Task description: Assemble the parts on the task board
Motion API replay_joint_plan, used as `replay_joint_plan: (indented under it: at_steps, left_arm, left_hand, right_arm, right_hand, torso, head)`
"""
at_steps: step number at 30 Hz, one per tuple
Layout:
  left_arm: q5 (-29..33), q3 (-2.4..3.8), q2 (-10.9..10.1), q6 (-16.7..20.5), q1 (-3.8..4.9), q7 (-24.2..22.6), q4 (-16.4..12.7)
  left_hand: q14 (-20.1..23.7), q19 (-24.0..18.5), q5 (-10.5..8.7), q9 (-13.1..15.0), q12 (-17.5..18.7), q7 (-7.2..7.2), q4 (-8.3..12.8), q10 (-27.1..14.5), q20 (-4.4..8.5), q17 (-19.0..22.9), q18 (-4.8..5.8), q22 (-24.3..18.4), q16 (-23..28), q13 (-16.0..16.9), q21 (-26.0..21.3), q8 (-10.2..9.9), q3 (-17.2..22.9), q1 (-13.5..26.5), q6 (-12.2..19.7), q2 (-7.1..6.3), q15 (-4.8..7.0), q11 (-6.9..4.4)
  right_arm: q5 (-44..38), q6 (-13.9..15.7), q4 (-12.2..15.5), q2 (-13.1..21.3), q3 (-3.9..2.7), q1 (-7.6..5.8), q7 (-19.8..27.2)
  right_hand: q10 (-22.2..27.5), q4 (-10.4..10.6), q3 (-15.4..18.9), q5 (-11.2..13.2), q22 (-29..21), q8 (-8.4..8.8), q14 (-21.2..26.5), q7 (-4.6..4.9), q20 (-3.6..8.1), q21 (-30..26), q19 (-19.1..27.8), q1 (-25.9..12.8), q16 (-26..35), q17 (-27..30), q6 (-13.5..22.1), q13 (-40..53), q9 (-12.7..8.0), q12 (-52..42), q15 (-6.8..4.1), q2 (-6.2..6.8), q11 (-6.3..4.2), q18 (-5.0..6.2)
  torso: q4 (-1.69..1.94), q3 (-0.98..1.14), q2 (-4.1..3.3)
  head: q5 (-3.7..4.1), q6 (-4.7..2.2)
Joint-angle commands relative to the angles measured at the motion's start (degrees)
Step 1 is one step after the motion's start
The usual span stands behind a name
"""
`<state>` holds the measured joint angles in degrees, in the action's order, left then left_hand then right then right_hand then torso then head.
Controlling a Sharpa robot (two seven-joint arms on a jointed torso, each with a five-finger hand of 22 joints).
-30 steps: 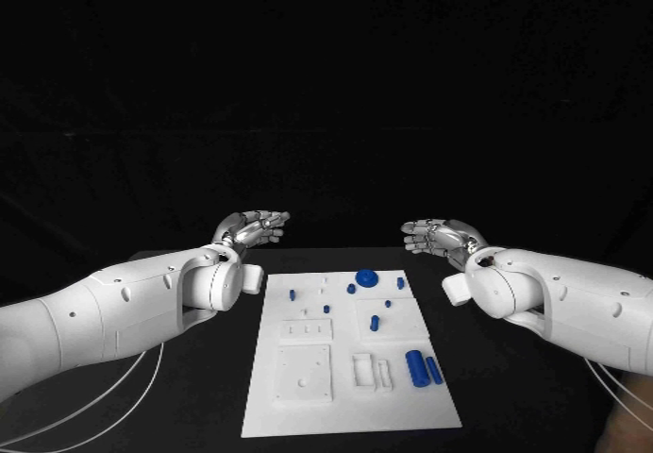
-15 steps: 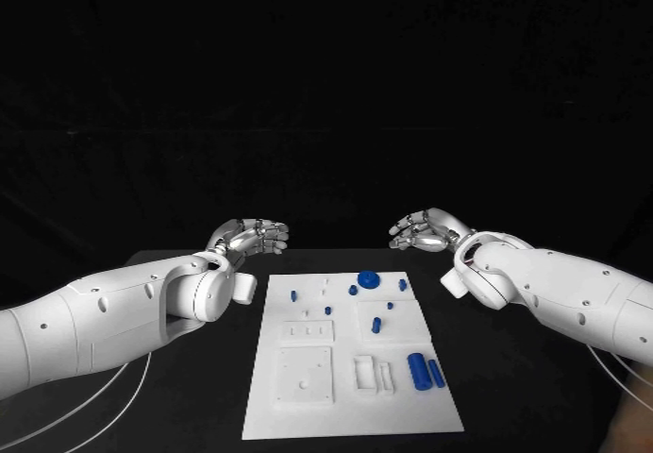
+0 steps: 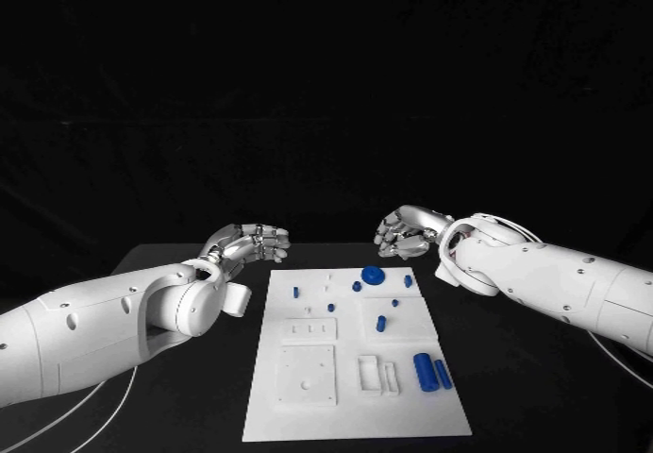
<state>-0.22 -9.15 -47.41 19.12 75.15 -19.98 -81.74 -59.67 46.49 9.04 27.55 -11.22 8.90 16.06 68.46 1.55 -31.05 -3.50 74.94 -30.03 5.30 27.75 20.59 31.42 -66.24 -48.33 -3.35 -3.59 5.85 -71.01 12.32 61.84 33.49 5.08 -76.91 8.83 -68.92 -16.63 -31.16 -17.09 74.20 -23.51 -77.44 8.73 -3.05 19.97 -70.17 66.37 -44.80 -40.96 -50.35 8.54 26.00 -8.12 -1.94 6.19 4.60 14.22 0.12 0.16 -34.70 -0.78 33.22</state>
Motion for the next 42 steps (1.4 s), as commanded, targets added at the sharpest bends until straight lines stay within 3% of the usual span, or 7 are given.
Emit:
replay_joint_plan:
  at_steps: [1,4,8,14,28,31,42]
  left_arm:
    - [-3.3,0.14,-0.7,-1.1,0.46,-0.3,-2.0]
    - [-3.3,0.17,-1.2,-0.9,0.93,-0.5,-3.2]
    - [-3.5,0.17,-1.7,-1.1,1.71,-0.3,-4.7]
    - [-3.7,0.18,-2.1,-0.3,2.43,-0.2,-6.3]
    - [-3.7,0.19,-2.7,-0.3,3.12,0.0,-7.7]
    - [-3.7,0.19,-2.7,-0.1,3.12,0.0,-7.6]
    - [-3.7,0.19,-2.6,-0.3,3.25,0.0,-7.4]
  left_hand:
    - [-2.0,1.7,-0.09,-0.2,-0.3,0.21,0.4,0.8,0.73,-0.8,-0.40,1.4,-1.7,-0.1,1.4,-0.5,-0.2,0.3,-0.4,0.08,0.94,-0.17]
    - [-2.5,2.4,-0.06,-0.3,-0.2,0.23,0.4,1.0,1.44,-1.5,-0.24,1.3,-3.1,-0.3,2.5,-0.9,-0.4,0.5,-0.4,-0.05,1.54,-0.22]
    - [-2.4,2.5,-0.07,-0.4,0.1,0.27,0.4,0.9,1.71,-1.7,-0.08,1.3,-3.6,-0.5,2.9,-1.0,-0.5,0.7,-0.4,-0.24,1.66,-0.13]
    - [-2.4,2.5,-0.09,-0.4,0.1,0.28,0.3,0.9,1.76,-1.8,-0.02,1.3,-3.7,-0.6,3.0,-1.1,-0.5,0.8,-0.4,-0.35,1.67,-0.09]
    - [-1.9,2.3,-0.29,-0.6,1.7,0.78,0.2,-1.4,2.25,-2.1,0.36,1.2,-4.8,-1.3,3.8,-1.9,-0.6,1.6,0.3,-1.32,1.82,1.04]
    - [-3.2,3.4,-0.38,-0.7,2.1,0.94,0.2,-2.0,2.79,-3.0,0.18,1.3,-6.7,-1.3,5.1,-2.2,-0.7,1.6,0.5,-1.49,2.42,1.20]
    - [-3.1,3.6,-0.49,-0.6,2.5,1.00,0.2,-2.3,3.26,-4.2,0.16,1.3,-9.7,-1.3,7.0,-2.4,-0.9,1.8,0.5,-1.69,2.71,1.13]
  right_arm:
    - [-12.6,-2.3,0.8,-0.7,-0.04,-0.37,-1.4]
    - [-15.5,-2.4,1.0,-1.0,-0.05,-0.43,-2.2]
    - [-18.1,-2.1,0.4,-1.7,-0.05,-0.43,-3.1]
    - [-19.5,-1.7,-0.5,-2.7,-0.05,-0.43,-4.1]
    - [-21.1,-2.5,-0.9,-3.0,0.04,-0.35,-4.7]
    - [-21.4,-2.5,-0.8,-3.1,0.07,-0.25,-4.6]
    - [-21.8,-2.9,-0.8,-3.3,0.10,-0.11,-4.7]
  right_hand:
    - [0.0,-0.1,0.5,-0.3,1.8,0.93,-0.4,0.18,1.67,2.4,-2.7,0.6,-5.1,-3.3,-0.3,0.0,-0.2,1.0,-0.07,0.05,-0.05,0.78]
    - [-0.1,-0.2,0.5,-0.1,2.3,1.59,0.0,0.20,2.58,4.5,-4.0,0.9,-9.2,-5.6,-0.5,0.0,-0.5,1.9,-0.01,0.18,0.00,0.78]
    - [0.1,-0.2,0.6,0.1,2.3,2.27,0.2,0.35,3.26,6.5,-4.7,0.9,-12.4,-7.1,-0.5,-0.2,-0.7,2.8,0.32,0.46,0.32,0.78]
    - [0.3,-0.2,0.6,0.0,2.3,2.53,0.4,0.42,3.39,7.2,-4.7,0.9,-13.3,-7.3,-0.4,-0.3,-0.8,3.3,0.44,0.66,0.45,0.78]
    - [3.1,-0.2,2.1,-1.8,2.2,3.86,1.0,1.09,3.60,9.3,-4.5,-0.2,-16.0,-7.5,0.8,-1.5,-1.4,4.4,1.51,1.92,1.54,0.78]
    - [2.8,-0.2,2.3,-2.7,2.2,3.91,1.1,1.04,3.75,9.9,-4.6,-0.5,-16.8,-7.5,0.6,-1.6,-1.4,4.2,1.47,1.99,1.48,0.78]
    - [2.5,-0.2,2.6,-3.0,2.2,3.92,1.2,0.95,3.89,10.6,-4.7,-0.6,-17.5,-7.4,0.3,-1.7,-1.4,4.1,1.36,1.88,1.37,0.78]
  torso:
    - [0.69,-0.11,-1.10]
    - [0.85,-0.15,-1.70]
    - [1.12,0.01,-2.66]
    - [1.42,0.19,-4.00]
    - [2.07,0.50,-5.35]
    - [2.31,0.41,-5.22]
    - [2.27,0.44,-5.73]
  head:
    - [0.71,-0.11]
    - [0.90,-0.31]
    - [1.24,-0.69]
    - [1.42,-1.23]
    - [1.68,-1.29]
    - [1.97,-0.92]
    - [2.17,-1.16]
